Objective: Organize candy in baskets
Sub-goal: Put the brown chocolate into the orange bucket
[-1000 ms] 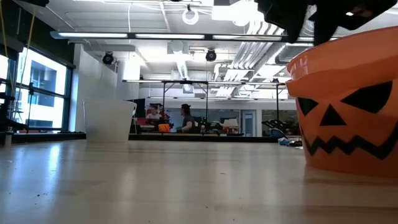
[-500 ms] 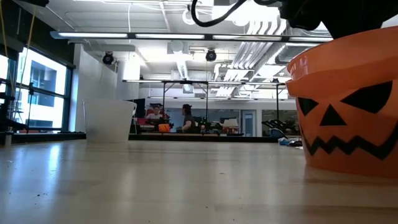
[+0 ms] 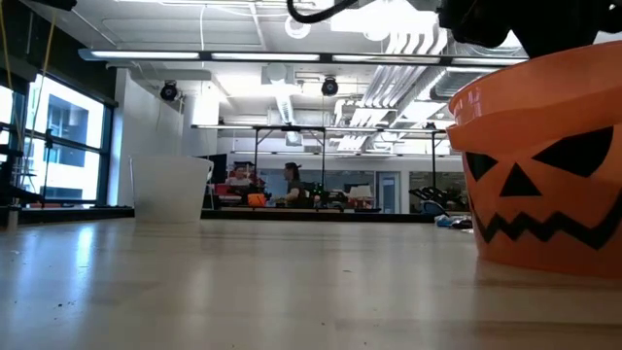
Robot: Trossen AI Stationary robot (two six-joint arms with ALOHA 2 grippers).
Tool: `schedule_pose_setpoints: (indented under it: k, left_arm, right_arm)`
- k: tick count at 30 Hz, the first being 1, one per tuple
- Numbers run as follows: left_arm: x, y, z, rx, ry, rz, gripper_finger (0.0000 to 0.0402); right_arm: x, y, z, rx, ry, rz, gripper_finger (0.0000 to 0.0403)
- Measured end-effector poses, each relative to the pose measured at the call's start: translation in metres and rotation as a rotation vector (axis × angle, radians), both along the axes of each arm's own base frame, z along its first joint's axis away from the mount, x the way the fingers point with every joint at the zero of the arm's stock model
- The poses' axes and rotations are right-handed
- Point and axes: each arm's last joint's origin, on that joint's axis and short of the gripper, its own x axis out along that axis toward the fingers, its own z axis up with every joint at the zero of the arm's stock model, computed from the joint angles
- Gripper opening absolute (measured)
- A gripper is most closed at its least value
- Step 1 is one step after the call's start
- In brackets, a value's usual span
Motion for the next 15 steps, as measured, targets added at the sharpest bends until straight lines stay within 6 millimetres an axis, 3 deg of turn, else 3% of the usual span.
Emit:
schedule_pose_setpoints:
  k: [15]
  left_arm:
    - [0.001,0.0,0.0,0.007,0.029,-0.031,0.0088]
  right_arm:
    - [0.032,0.022,-0.023,0.143,-0.198,-0.024,0.0]
